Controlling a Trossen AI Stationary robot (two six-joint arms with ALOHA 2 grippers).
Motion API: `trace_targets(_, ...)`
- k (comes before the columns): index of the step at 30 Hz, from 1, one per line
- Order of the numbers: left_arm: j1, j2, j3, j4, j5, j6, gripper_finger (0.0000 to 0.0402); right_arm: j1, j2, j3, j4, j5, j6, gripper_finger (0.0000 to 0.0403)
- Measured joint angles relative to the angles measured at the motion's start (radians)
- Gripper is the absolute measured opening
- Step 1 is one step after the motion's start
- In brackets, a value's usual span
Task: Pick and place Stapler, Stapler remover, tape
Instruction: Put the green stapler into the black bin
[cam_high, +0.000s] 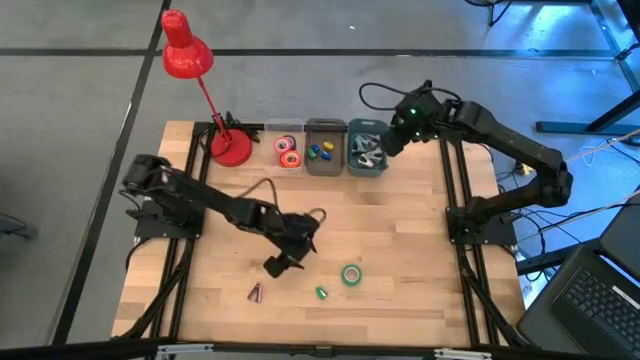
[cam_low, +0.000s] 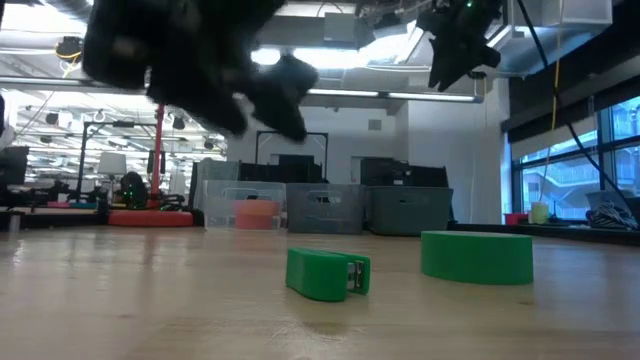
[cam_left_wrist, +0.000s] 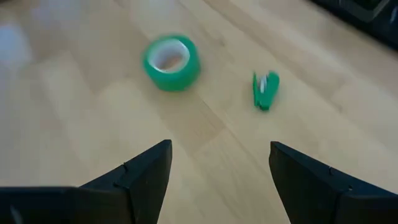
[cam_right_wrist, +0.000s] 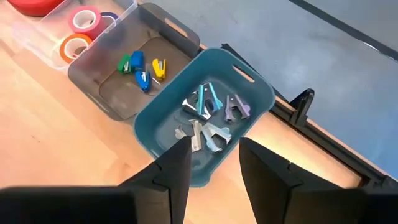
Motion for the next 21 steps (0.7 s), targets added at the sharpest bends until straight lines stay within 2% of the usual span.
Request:
trace_targets(9,-0.101,0.212,0.089,0.006,0.009,0.152,0.0258,0.002,0.004,0.0,0.001,0.0,0.023,0.0138)
trace_targets(16,-0.145,0.313,0.162,0.019,0.004,0.206,0.0258,0.003,0.004,0.0,0.011,0.0,0.027,0.0138)
trace_targets(21,-0.147,0.353,0.168,0.094,0.005,0.205,0.0258,0.009,0.004,0.0,0.022,-0.007,0.03,0.0138)
